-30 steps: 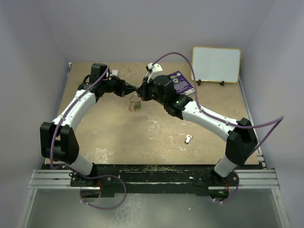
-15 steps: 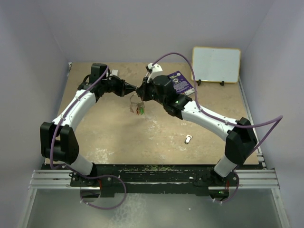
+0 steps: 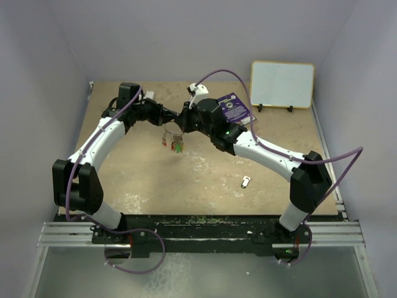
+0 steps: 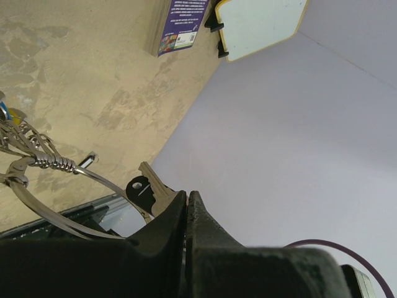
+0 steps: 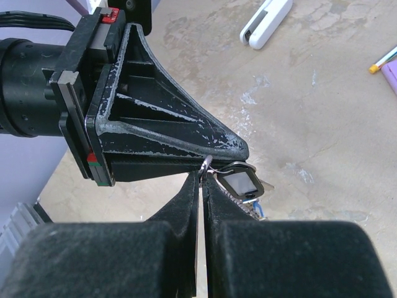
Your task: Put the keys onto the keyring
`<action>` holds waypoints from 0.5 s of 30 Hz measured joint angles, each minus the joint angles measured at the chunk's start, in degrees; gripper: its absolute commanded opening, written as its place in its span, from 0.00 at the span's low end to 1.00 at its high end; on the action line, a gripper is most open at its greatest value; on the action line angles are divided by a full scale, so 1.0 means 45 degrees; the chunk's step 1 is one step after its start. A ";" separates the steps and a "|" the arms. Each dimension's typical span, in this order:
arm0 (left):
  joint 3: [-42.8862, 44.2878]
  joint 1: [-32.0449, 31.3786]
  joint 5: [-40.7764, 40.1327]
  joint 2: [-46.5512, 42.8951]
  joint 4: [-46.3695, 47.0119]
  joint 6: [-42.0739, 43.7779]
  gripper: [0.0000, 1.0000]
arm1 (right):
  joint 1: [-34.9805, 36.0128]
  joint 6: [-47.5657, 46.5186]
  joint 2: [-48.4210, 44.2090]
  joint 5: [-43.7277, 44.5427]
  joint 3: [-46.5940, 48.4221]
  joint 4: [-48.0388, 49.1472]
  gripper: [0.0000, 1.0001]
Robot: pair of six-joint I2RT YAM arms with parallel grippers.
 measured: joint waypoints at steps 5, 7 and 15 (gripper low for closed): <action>0.0005 0.0000 -0.0029 0.0000 0.0000 -0.0005 0.04 | 0.0010 0.0073 0.0005 0.0029 0.0000 0.0019 0.00; 0.0010 0.0000 -0.0029 0.0000 0.0000 0.0000 0.04 | 0.0010 0.0126 0.0005 0.0029 -0.0005 0.0019 0.00; 0.0058 0.0000 -0.0039 0.0000 -0.0005 0.0000 0.04 | 0.0005 0.0457 0.0000 -0.0019 -0.0092 0.0165 0.00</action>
